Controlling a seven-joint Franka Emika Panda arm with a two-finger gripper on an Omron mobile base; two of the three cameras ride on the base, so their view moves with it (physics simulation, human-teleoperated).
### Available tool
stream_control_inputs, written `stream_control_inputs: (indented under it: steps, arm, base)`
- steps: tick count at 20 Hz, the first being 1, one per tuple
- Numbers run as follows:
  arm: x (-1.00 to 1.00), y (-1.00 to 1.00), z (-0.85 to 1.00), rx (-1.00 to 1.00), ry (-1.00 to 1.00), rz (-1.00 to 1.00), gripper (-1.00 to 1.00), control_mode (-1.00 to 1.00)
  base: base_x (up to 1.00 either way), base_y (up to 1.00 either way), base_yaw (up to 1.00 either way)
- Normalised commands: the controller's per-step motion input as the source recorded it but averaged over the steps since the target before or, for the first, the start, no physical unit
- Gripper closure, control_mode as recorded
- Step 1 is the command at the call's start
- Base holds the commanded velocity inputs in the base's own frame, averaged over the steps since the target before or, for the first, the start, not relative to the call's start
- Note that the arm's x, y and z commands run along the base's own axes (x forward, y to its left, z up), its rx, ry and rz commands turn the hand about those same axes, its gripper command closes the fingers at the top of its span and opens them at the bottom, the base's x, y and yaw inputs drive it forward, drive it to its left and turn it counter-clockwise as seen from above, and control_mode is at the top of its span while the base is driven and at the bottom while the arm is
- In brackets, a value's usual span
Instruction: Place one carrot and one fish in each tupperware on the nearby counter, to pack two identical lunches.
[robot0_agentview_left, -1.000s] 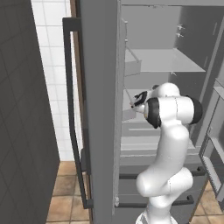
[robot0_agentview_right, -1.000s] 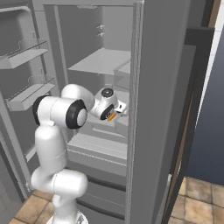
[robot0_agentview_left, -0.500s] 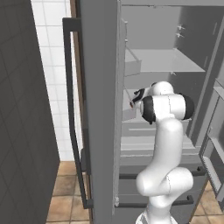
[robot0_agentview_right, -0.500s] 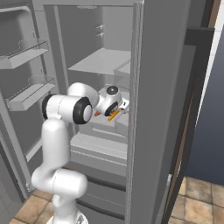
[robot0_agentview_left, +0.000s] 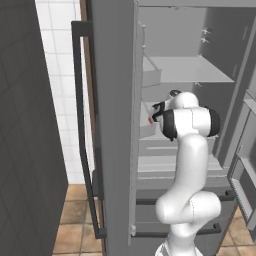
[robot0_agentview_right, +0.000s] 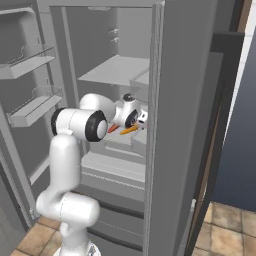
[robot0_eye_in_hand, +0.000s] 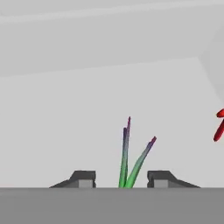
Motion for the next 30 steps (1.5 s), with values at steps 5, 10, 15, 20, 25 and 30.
stream_control_inputs:
  steps: [5,10,15,20,25,30]
  arm:
    - [-0.04,0.66,-0.95,-0.02,0.11,-0.13,1.0,-1.0]
    - [-0.55,0.43,-0.41,0.0,-0.01,-0.07,1.0,-1.0]
    - [-0.96,0.09,-0.17,0.0,-0.1,-0.03,1.0,-1.0]
    - [-1.0,-0.08,0.0,0.0,-0.13,-0.03,1.0,-1.0]
    - [-1.0,-0.14,0.4,0.0,-0.11,0.0,1.0,-1.0]
    - [-1.0,-0.01,0.9,0.0,-0.07,0.04,1.0,-1.0]
  base:
    - [0.0,0.0,0.0]
    - [0.0,0.0,0.0]
    - [0.0,0.0,0.0]
    - [0.0,0.0,0.0]
    - [0.0,0.0,0.0]
    - [0.0,0.0,0.0]
